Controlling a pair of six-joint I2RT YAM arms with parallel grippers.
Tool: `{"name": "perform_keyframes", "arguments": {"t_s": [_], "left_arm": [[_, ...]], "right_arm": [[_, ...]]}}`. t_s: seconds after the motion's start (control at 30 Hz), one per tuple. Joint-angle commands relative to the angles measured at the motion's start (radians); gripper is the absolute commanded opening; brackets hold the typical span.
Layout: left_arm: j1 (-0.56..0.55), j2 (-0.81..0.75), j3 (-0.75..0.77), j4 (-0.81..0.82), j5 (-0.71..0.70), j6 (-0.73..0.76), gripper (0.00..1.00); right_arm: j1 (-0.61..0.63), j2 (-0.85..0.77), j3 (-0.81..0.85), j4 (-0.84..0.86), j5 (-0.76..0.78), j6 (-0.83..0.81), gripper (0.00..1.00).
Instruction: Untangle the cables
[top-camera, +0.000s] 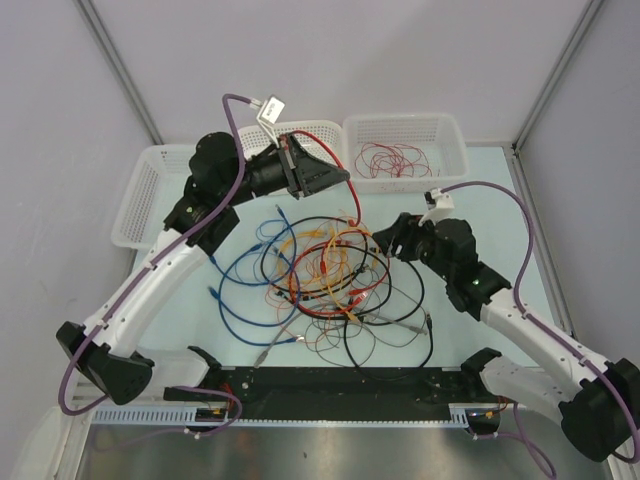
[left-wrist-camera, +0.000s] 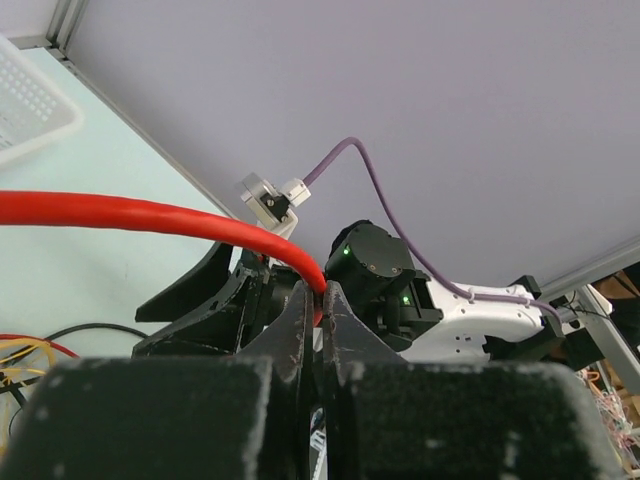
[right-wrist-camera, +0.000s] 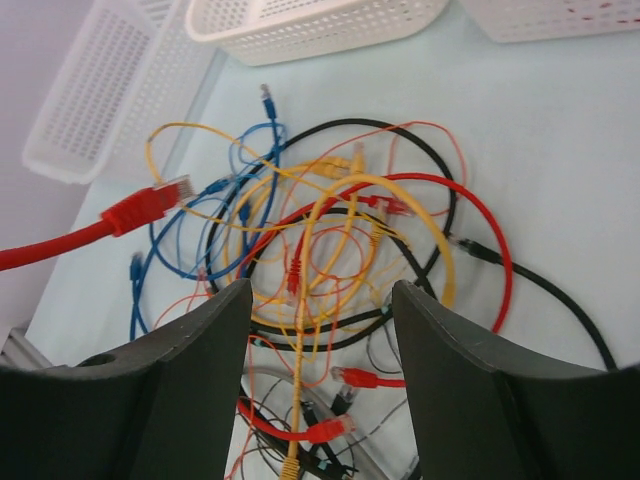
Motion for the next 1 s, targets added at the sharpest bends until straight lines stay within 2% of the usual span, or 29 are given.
{"name": "perform_keyframes", "arguments": {"t_s": [0.0,0.17,0.47,0.73,0.83,0.87,0.93,0.97], "left_arm": [[-0.010,-0.023,-0.013,0.041,0.024,0.003,0.00],[-0.021,-0.031,-0.015,0.034,0.026,0.004,0.00],[-0.025,-0.054,-0.022,0.017,0.026,0.014,0.00],[-0.037,-0.060,-0.039,0.020,0.026,0.009,0.00],[-0.042,-0.063,-0.041,0.017,0.029,0.009,0.00],[-0.045,-0.063,-0.042,0.018,0.029,0.009,0.00],[-0.047,-0.069,-0.050,0.021,0.029,0.009,0.00],[-0.050,-0.070,-0.055,0.024,0.029,0.009,0.00]], "right_arm": [[0.030,0.023,0.005,0.114,-0.055,0.018,0.64],[0.018,0.115,0.008,0.214,-0.070,0.022,0.62],[0.003,0.253,0.019,0.284,-0.046,0.018,0.60],[-0.037,0.423,0.090,0.349,-0.053,0.019,0.53],[-0.051,0.465,0.113,0.402,-0.081,0.039,0.43],[-0.052,0.468,0.116,0.415,-0.096,0.044,0.35],[-0.054,0.465,0.117,0.436,-0.104,0.055,0.26],[-0.053,0.451,0.119,0.451,-0.121,0.067,0.14]]}}
